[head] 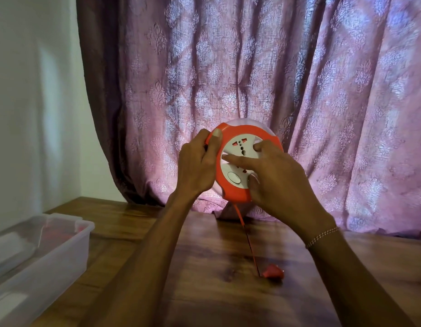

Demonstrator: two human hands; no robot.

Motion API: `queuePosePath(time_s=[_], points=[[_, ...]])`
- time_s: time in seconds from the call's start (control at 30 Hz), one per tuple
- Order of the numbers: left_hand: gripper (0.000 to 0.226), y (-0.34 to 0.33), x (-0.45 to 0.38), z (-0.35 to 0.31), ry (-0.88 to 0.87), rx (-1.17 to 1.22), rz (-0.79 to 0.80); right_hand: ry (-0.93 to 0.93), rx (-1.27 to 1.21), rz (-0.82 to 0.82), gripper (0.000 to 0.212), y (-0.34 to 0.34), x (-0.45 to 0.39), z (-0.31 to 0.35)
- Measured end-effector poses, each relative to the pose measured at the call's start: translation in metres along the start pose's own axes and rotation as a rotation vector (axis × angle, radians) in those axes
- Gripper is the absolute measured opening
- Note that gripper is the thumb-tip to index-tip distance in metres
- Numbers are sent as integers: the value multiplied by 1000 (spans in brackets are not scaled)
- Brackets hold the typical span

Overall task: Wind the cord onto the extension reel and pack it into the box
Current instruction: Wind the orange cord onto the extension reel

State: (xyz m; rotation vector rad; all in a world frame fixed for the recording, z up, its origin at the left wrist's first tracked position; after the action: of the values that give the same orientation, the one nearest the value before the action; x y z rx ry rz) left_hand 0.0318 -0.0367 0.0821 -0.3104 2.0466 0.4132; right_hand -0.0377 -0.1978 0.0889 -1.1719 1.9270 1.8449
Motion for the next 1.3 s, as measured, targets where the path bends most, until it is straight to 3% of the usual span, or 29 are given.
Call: queuePosePath(time_s=[0.27, 0.57, 0.77, 0.97, 1.07, 1.17, 1.23, 1.3], points=[[55, -1, 0, -3, -21, -22, -10, -153, -112, -328, 66, -2, 0, -4], [52, -3, 1, -3, -18, -8, 5, -226, -172, -406, 66, -6, 0, 3], [52, -8, 3, -8, -21, -3, 13, -384, -351, -435, 66, -9, -1, -2], [51, -7, 3, -4, -16, -32, 21, -315, -233, -322, 64, -3, -2, -7], [47, -5, 2, -2, -7, -50, 9, -193, -198, -294, 48, 8, -1, -13], [49, -3, 1, 2, 3, -1, 3, 13, -170, -88, 42, 11, -1, -15], [53, -2, 1, 2, 12, 38, 15, 39, -131, 104, 54, 7, -1, -13], [54, -1, 1, 1, 3, 46, 17, 23, -83, 144, 58, 2, -1, -8]])
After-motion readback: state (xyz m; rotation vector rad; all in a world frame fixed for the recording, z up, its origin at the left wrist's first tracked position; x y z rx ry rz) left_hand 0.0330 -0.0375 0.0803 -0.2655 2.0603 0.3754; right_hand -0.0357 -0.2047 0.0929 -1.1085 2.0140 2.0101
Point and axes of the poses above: each hand's wrist, its own x-axis away from the middle knuckle, its own y-axis out of the back of the hand, z = x × y, the point moved 2 cm from there along -x, towards the middle knuckle, and after that the axes turned 9 degrees about z, right-handed, at the moved point
